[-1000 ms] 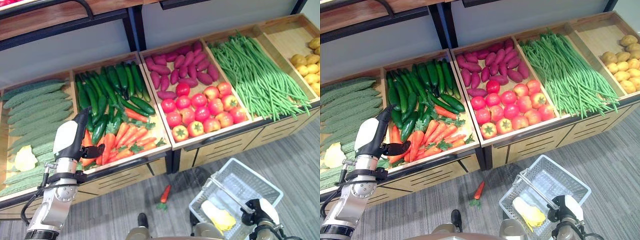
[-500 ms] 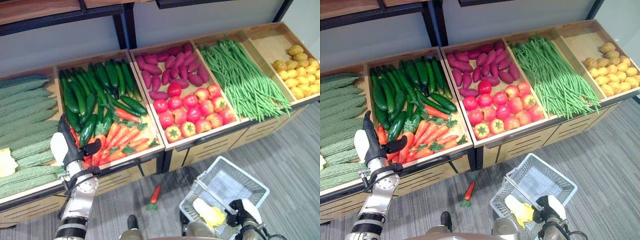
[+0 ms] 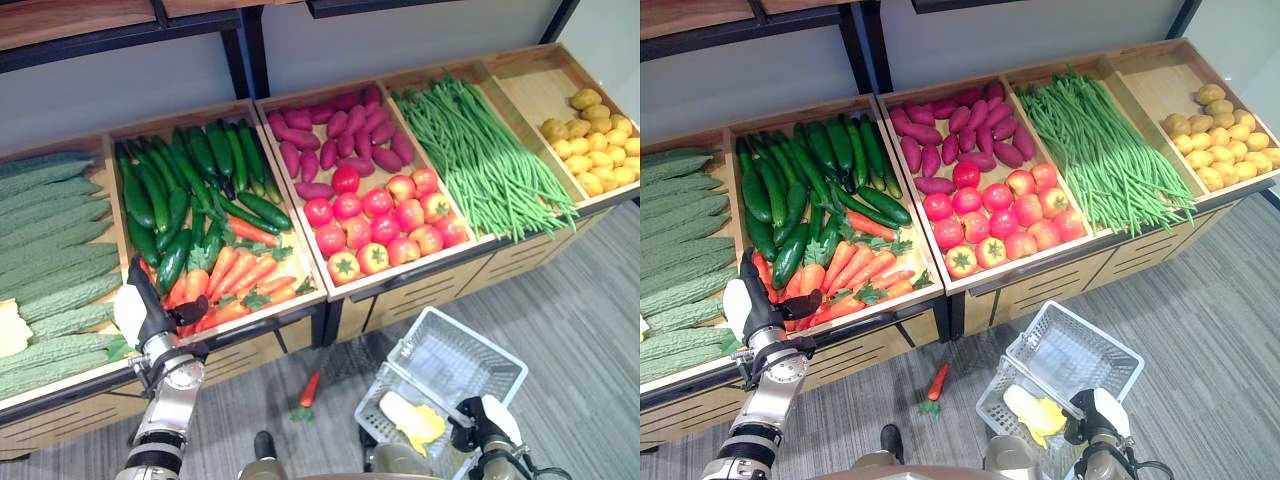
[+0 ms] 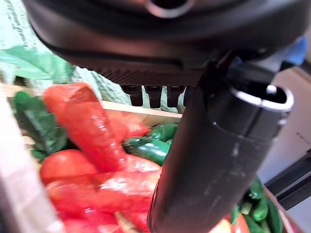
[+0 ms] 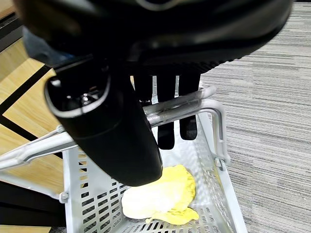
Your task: Get the vegetables into the basket
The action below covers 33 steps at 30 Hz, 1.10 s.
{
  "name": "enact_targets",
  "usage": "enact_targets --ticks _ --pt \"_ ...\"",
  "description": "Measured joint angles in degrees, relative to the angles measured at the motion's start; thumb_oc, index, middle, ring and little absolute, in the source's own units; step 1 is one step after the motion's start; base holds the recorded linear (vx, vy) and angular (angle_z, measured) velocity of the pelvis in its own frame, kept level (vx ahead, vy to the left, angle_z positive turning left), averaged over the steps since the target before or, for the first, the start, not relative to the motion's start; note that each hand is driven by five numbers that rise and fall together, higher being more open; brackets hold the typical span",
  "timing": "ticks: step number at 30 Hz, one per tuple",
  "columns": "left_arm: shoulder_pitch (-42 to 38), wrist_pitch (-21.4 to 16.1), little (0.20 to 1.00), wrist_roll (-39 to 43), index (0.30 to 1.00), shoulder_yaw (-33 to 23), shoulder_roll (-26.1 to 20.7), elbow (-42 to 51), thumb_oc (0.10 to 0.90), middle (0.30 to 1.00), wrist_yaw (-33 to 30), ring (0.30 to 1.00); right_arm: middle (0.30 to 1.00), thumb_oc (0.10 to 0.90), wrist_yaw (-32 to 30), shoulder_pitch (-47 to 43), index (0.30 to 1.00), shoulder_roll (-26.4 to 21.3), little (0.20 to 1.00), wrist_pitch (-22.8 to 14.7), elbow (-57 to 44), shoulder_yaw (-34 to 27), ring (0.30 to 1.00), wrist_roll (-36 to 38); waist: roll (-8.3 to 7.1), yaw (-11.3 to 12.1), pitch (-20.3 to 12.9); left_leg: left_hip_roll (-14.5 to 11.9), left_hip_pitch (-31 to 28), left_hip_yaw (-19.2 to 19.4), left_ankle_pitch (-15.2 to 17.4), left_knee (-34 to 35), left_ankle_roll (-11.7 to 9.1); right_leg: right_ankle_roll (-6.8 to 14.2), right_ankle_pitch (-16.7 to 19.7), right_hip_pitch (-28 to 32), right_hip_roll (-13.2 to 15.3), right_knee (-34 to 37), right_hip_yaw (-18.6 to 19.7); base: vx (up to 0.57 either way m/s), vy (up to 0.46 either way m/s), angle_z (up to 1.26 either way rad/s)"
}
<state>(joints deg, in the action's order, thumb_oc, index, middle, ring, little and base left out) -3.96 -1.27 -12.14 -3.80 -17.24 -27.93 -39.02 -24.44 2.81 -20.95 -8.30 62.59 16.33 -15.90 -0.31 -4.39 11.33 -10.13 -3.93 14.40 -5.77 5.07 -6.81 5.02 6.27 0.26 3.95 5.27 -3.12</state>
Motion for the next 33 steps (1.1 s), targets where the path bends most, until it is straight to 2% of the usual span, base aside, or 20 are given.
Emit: enact_targets --ticks 1,2,3,9,21,25,29,30,33 --pt "0.03 0.04 0.857 0.41 0.857 0.08 0.07 -0.75 0.798 0.857 0.02 0.857 0.300 0.400 -0.09 0.00 0.300 0.00 0.300 0.01 0.06 0.00 0.300 0.00 0.00 0.00 0.00 0.00 0.05 0.07 0.00 0.00 0.01 -0.01 0.01 -0.09 0.00 0.00 0.05 0.01 0.004 -0.06" --pt "0.10 -0.06 0.605 0.58 0.605 0.31 0.06 -1.58 0.618 0.605 -0.09 0.605 0.300 0.400 -0.19 0.03 0.300 0.00 0.300 0.04 0.12 0.00 0.300 0.00 -0.02 -0.01 0.01 0.01 0.11 0.08 0.01 0.00 0.01 -0.01 0.03 -0.16 0.00 0.00 0.06 0.00 0.000 0.00" --pt "0.08 -0.25 0.300 0.98 0.300 0.92 0.07 -2.03 0.400 0.300 -0.75 0.300 0.300 0.400 -0.43 0.13 0.300 0.01 0.300 0.10 0.28 0.00 0.300 0.00 -0.03 -0.13 0.00 0.03 0.15 0.12 0.02 0.00 0.03 0.00 0.05 -0.23 0.00 0.00 0.11 0.03 0.011 -0.01" --pt "-0.49 -1.03 0.300 2.01 0.300 0.89 -1.39 -5.58 0.400 0.300 -0.60 0.300 0.300 0.400 -0.44 0.47 0.300 0.02 0.300 0.20 0.50 0.10 0.300 -0.01 -0.01 -0.37 -0.57 0.10 -0.42 0.41 0.12 0.02 0.04 0.02 0.06 0.10 0.02 0.00 0.58 0.03 0.016 -0.03" --pt "-0.50 0.77 0.300 2.05 0.300 0.60 -1.92 -5.57 0.400 0.300 0.61 0.300 0.300 0.400 -0.54 2.17 0.300 0.03 0.300 0.23 0.05 0.22 0.300 -0.06 -0.03 -0.74 -1.68 0.13 -0.95 0.85 0.22 0.20 0.07 0.09 0.21 0.47 0.04 0.00 1.07 0.00 0.003 -0.02" --pt "0.15 1.80 0.300 1.68 0.300 -0.29 -2.16 -2.45 0.400 0.300 0.76 0.300 0.300 0.400 -0.53 2.18 0.300 0.03 0.300 0.25 -0.05 0.21 0.300 -0.06 -0.16 -0.67 -1.69 0.14 -1.07 0.85 0.22 0.23 0.07 0.10 0.22 0.62 0.05 0.00 1.06 0.00 0.000 0.00" --pt "0.94 2.46 0.300 -1.30 0.300 -1.10 -6.60 5.36 0.400 0.300 1.05 0.300 0.300 0.400 -0.52 2.17 0.300 0.04 0.300 0.26 0.05 0.01 0.300 -0.03 -0.22 -0.25 -1.72 0.11 -1.19 0.84 0.22 0.26 0.07 0.10 0.21 0.85 0.07 0.01 0.99 0.00 0.000 0.00" --pt "1.94 2.15 0.300 -3.42 0.300 -1.96 -7.89 11.76 0.400 0.300 1.51 0.300 0.300 0.400 -0.52 2.42 0.300 0.05 0.300 0.29 0.04 -0.45 0.300 -0.02 -0.34 0.14 -1.65 0.15 -1.16 0.66 0.24 0.27 0.05 0.11 0.21 0.92 0.09 0.01 0.87 -0.01 0.017 0.03" --pt "1.64 0.77 0.300 -6.04 0.300 -2.67 -10.02 15.86 0.400 0.300 1.73 0.300 0.300 0.400 -0.50 2.20 0.300 0.06 0.300 0.49 1.07 -0.74 0.300 -0.01 -0.21 0.41 -1.72 0.29 -1.31 0.49 0.25 0.25 0.06 0.10 0.21 1.09 0.26 0.01 0.69 -0.01 0.014 0.03"
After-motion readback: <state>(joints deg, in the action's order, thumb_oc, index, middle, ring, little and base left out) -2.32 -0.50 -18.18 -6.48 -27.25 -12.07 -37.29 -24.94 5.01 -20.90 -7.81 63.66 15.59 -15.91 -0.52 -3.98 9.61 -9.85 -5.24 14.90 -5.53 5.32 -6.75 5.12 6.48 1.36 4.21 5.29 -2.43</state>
